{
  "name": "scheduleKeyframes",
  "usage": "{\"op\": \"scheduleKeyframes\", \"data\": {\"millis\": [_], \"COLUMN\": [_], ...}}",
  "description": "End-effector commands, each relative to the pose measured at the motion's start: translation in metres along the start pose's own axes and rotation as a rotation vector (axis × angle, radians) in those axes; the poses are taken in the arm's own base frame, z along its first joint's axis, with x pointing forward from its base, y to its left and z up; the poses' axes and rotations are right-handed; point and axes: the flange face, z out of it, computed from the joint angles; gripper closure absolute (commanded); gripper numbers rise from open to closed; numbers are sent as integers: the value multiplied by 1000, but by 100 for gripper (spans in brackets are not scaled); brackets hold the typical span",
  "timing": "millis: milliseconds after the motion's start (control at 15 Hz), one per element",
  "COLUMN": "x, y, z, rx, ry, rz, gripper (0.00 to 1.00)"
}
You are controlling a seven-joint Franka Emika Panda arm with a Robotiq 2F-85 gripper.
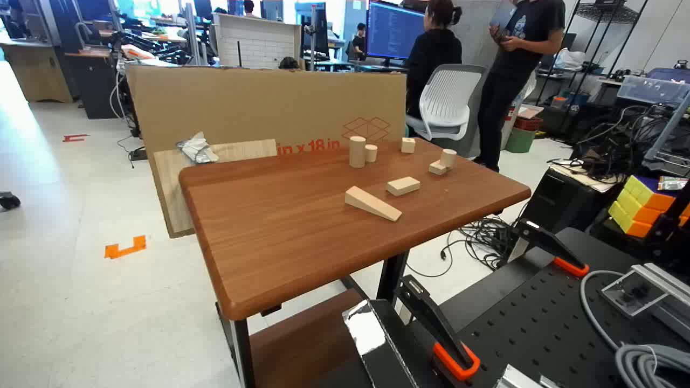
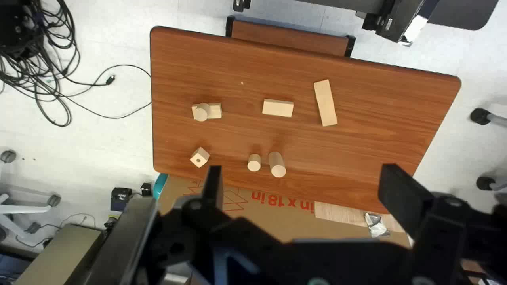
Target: Put the square block on the cylindrical block
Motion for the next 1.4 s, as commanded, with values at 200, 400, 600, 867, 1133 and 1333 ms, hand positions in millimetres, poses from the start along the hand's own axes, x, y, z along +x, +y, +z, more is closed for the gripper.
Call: {"op": "scheduleKeyframes", "data": {"millis": [200,400,600,867,1133,1333], "x": [1,1,21,41,70,94], "y": [0,0,18,48,74,86], "z": [-3,-3,19,75,150,206], "rx": [-1,-1,39,80,106,114], "ry": [4,4,-18,-69,-128,-178], "rz": [1,1,-5,-42,-47,-24], "gripper": [0,0,0,0,0,0]}}
